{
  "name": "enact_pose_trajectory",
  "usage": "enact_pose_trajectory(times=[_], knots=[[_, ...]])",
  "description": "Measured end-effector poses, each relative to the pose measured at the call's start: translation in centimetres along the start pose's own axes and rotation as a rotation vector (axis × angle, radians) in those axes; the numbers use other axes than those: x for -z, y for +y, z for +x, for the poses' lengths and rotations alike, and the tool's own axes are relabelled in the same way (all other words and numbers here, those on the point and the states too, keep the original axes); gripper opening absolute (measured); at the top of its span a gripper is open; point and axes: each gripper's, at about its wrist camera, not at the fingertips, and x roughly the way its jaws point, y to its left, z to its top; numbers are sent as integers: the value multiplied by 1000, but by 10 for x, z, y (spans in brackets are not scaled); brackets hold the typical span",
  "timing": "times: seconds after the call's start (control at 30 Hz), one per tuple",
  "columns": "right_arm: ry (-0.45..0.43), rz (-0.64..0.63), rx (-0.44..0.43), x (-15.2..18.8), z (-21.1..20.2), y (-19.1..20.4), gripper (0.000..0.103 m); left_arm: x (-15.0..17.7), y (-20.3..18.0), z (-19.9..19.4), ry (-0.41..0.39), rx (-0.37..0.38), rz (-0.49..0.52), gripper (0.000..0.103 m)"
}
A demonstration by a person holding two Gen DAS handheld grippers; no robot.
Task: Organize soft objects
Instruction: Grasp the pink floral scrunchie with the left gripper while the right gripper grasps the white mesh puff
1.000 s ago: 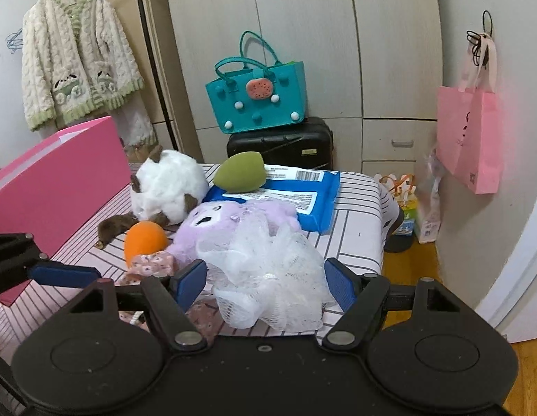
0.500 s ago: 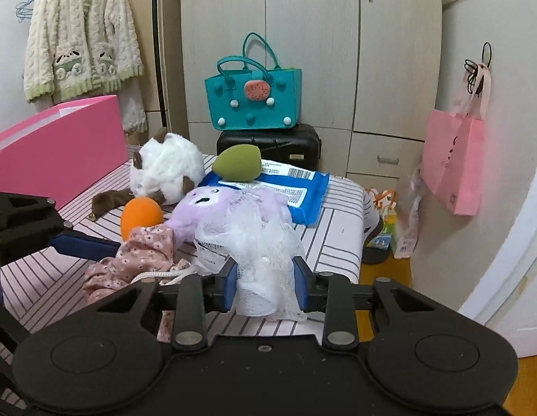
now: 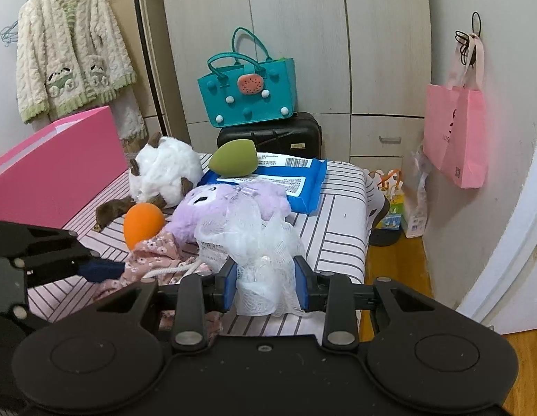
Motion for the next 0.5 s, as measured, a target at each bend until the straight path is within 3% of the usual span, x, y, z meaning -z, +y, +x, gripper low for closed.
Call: enact_pose_trajectory(times=[0.03,0.2,0.5], knots=[[3,-11,3,0,-1,2,38,0,0,-1,1,-4,8,31],[12,-20,14,1,-2,5,38,4,6,-5,-1,-16,3,14],[23,-9,26,-1,-8,6,38,15,35,-27,34,42,-96,12]])
